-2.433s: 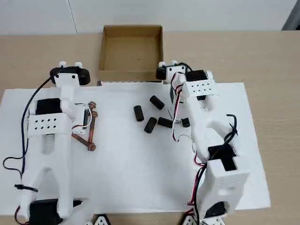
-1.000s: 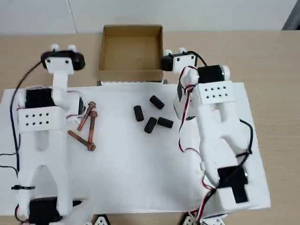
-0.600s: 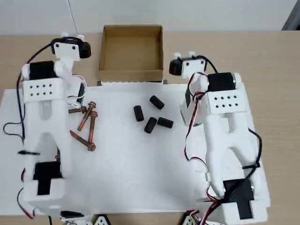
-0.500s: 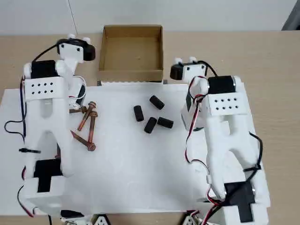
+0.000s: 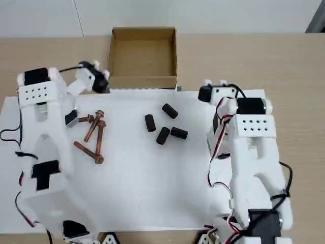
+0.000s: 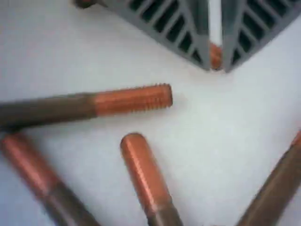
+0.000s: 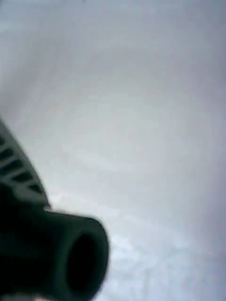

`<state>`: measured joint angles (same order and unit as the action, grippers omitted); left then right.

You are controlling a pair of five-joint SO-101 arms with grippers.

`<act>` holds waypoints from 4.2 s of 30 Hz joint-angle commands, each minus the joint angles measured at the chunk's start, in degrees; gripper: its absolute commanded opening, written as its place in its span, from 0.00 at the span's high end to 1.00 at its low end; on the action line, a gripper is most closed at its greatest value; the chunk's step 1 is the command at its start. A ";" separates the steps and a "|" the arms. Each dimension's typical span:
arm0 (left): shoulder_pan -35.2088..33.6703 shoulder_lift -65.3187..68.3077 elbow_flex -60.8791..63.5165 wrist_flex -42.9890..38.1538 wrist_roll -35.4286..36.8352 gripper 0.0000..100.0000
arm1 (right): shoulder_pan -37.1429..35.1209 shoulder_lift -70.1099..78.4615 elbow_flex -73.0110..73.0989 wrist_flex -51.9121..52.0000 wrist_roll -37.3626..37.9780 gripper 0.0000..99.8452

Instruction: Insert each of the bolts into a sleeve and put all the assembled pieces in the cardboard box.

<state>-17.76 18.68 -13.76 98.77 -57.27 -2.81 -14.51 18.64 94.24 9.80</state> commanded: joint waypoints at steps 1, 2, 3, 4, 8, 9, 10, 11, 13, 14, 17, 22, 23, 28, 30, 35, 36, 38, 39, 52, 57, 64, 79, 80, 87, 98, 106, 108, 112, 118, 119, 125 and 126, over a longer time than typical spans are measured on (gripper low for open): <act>-1.76 0.97 -2.59 1.58 -9.41 0.99 | 1.89 -2.59 0.00 -1.27 0.44 0.99; -2.02 1.49 -2.59 1.58 -11.43 0.99 | 1.98 -2.59 0.00 -1.27 0.44 0.99; -2.29 1.85 -2.59 1.58 -13.27 0.99 | 1.98 -2.51 0.00 -1.27 0.44 0.99; -2.46 2.11 -2.59 1.58 -14.77 0.99 | 1.89 -2.42 0.00 -1.36 0.44 0.99; -2.11 2.55 -2.68 1.32 -19.52 0.99 | 1.80 -2.24 0.09 -2.51 0.44 0.99; -1.76 2.64 -2.68 0.53 -20.40 0.99 | 1.89 -2.15 0.09 -2.59 0.44 0.99; -1.67 2.64 -2.68 -0.44 -20.66 0.97 | 1.89 -2.15 0.18 -2.95 0.44 0.99; -1.67 2.64 -2.68 -1.85 -20.66 0.94 | 1.89 -2.15 0.18 -3.03 0.44 0.99; -1.49 2.64 -2.68 -4.13 -20.66 0.89 | 1.89 -2.15 0.18 -3.12 0.44 0.99; -1.41 2.64 -2.68 -5.19 -20.66 0.88 | 1.89 -2.15 0.18 -3.12 0.44 0.99; -0.44 2.81 -2.68 -6.95 -20.66 0.87 | 1.89 -2.15 0.18 -3.03 0.44 0.99; 1.67 3.08 -2.51 -8.26 -20.75 0.87 | 1.80 -2.15 0.18 -2.77 0.44 0.99; 2.20 3.60 -2.59 -8.62 -20.75 0.87 | 1.80 -2.15 0.18 -2.77 0.44 0.99; 2.81 6.59 -2.68 -10.46 -20.75 0.87 | 1.89 -2.15 0.18 -2.77 0.44 0.99; 2.81 7.30 -2.68 -11.25 -20.66 0.87 | 1.89 -2.15 0.18 -2.68 0.44 0.99; 2.81 8.53 -2.68 -13.19 -20.66 0.87 | 1.89 -2.24 0.18 -2.68 0.44 0.99; 2.81 8.79 -2.68 -14.07 -20.57 0.87 | 1.89 -2.24 0.18 -2.68 0.44 0.99; 2.81 9.14 -2.68 -15.56 -20.48 0.87 | 1.89 -2.24 0.18 -2.68 0.44 0.99; 2.81 9.32 -2.68 -16.09 -20.48 0.87 | 1.89 -2.24 0.18 -2.68 0.44 0.99; 4.04 12.48 -3.82 -17.41 -20.31 0.94 | 1.80 -2.24 0.18 -2.68 0.44 0.99; 4.13 15.91 -8.04 -17.14 -18.55 0.94 | 1.80 -2.24 0.18 -2.68 0.44 0.99; 4.04 19.69 -9.89 -16.70 -18.37 0.94 | 1.80 -2.42 0.26 -2.68 0.44 0.99; 4.04 19.34 -16.75 -6.33 -18.37 1.00 | 1.63 -2.68 0.09 -2.68 0.44 0.99; 4.04 19.34 -18.68 -4.22 -18.37 1.00 | 1.63 -2.68 0.00 -2.68 0.44 0.99; 4.92 18.46 -29.14 1.49 -13.63 1.00 | 1.63 -5.05 -0.09 -2.68 0.44 0.99; 9.76 4.31 -27.82 1.49 13.45 1.00 | 0.57 -15.34 0.26 2.15 0.44 0.99; 13.45 -7.12 -26.77 1.49 27.08 1.00 | -1.10 -21.49 4.22 3.47 0.09 0.99; 13.89 -10.90 -26.68 1.41 30.07 1.00 | -1.10 -25.01 4.22 3.21 -0.09 1.00; 17.05 -17.67 -26.59 1.49 34.99 1.00 | -0.92 -33.54 4.31 1.36 -4.75 1.00; 20.13 -27.52 -23.16 1.49 44.75 1.00 | -1.01 -42.59 4.57 -2.33 -7.91 1.00; 20.48 -29.54 -21.49 1.49 46.59 1.00 | -1.01 -43.65 4.57 -2.77 -8.18 1.00; 24.26 -45.36 -6.46 1.23 56.18 1.00 | -1.36 -47.96 4.57 -2.77 -13.54 1.00; 24.79 -48.62 -3.21 1.05 57.14 1.00 | -1.36 -48.75 4.57 -2.86 -14.51 1.00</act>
<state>5.36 -20.00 -23.08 99.65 -3.30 -3.60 -61.19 23.47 92.66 -2.15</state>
